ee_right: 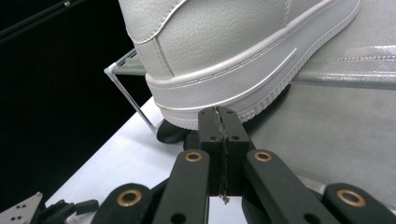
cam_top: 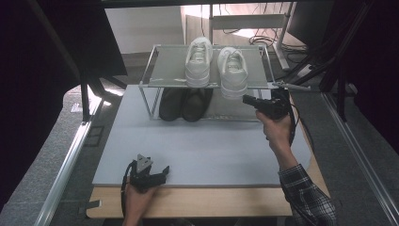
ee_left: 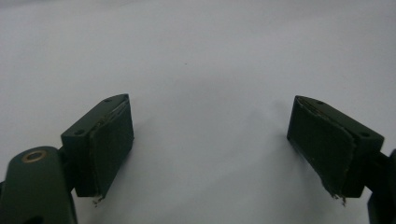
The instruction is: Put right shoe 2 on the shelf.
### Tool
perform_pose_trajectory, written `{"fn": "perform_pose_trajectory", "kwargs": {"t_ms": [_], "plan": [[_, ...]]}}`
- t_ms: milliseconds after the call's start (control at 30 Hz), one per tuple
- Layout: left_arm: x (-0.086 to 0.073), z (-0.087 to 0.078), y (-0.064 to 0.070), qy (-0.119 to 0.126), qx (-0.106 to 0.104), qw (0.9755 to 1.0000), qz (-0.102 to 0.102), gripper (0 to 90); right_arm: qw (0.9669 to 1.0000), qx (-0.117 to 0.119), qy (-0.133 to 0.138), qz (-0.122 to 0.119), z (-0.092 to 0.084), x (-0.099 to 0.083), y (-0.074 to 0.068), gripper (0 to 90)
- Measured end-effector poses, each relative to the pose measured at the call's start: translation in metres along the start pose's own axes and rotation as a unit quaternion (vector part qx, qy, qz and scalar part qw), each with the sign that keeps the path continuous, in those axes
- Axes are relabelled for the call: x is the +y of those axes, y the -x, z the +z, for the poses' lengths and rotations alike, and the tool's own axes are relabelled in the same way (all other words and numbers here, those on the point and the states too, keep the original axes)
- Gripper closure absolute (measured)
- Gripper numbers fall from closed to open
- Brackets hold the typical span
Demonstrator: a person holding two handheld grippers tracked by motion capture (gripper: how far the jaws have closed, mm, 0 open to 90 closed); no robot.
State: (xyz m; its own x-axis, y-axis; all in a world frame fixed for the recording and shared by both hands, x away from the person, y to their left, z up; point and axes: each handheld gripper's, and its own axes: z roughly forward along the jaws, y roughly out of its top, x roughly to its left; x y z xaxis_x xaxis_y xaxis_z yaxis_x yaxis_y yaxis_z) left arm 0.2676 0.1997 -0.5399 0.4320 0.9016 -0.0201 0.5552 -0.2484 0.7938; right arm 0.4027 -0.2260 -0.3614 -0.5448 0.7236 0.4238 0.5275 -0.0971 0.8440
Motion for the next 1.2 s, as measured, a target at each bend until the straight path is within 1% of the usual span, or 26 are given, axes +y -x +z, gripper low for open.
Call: {"fn": "perform_pose_trajectory", "kwargs": {"t_ms": [33, 100, 133, 167, 267, 333, 367, 433, 467, 633, 733, 1000, 1200], "plan": [[0.000, 0.000, 0.000, 0.000, 0.000, 1.0000, 0.000, 14.4, 1.0000, 0.000, 0.000, 0.002, -0.001, 0.000, 0.000, 89.6], [0.000, 0.000, 0.000, 0.000, 0.000, 1.0000, 0.000, 14.4, 0.9999, 0.015, -0.003, 0.004, -0.001, -0.001, 0.000, 89.5], [0.000, 0.000, 0.000, 0.000, 0.000, 1.0000, 0.000, 14.4, 0.9999, 0.015, -0.004, 0.002, -0.001, -0.002, -0.001, 89.5], [0.000, 0.000, 0.000, 0.000, 0.000, 1.0000, 0.000, 14.4, 0.9999, 0.010, -0.005, -0.006, 0.000, -0.002, -0.002, 89.5], [0.000, 0.000, 0.000, 0.000, 0.000, 1.0000, 0.000, 14.4, 0.9999, 0.014, -0.002, -0.002, 0.002, -0.001, -0.001, 89.6], [0.000, 0.000, 0.000, 0.000, 0.000, 1.0000, 0.000, 14.4, 0.9999, 0.009, -0.001, -0.007, 0.004, -0.001, -0.001, 89.6], [0.000, 0.000, 0.000, 0.000, 0.000, 1.0000, 0.000, 14.4, 0.9999, 0.011, 0.001, -0.002, 0.004, -0.001, -0.001, 89.6], [0.000, 0.000, 0.000, 0.000, 0.000, 1.0000, 0.000, 14.4, 0.9999, 0.010, 0.000, 0.000, 0.006, 0.000, -0.001, 89.6], [0.000, 0.000, 0.000, 0.000, 0.000, 1.0000, 0.000, 14.4, 1.0000, 0.009, 0.002, -0.003, 0.008, 0.000, 0.000, 89.6], [0.000, 0.000, 0.000, -0.001, 0.000, 1.0000, 0.000, 14.4, 1.0000, 0.002, -0.002, 0.004, 0.019, 0.003, 0.000, 89.7], [0.000, 0.000, 0.000, -0.001, 0.000, 1.0000, 0.000, 14.4, 0.9999, 0.005, 0.000, 0.013, 0.027, 0.005, 0.001, 89.7], [0.000, 0.000, 0.000, -0.001, 0.000, 1.0000, 0.000, 14.4, 0.9998, -0.002, 0.001, 0.018, 0.047, 0.009, 0.000, 89.7], [0.000, 0.000, 0.000, -0.001, 0.000, 1.0000, 0.000, 14.4, 0.9997, -0.006, 0.003, 0.021, 0.057, 0.011, -0.002, 89.7]]}}
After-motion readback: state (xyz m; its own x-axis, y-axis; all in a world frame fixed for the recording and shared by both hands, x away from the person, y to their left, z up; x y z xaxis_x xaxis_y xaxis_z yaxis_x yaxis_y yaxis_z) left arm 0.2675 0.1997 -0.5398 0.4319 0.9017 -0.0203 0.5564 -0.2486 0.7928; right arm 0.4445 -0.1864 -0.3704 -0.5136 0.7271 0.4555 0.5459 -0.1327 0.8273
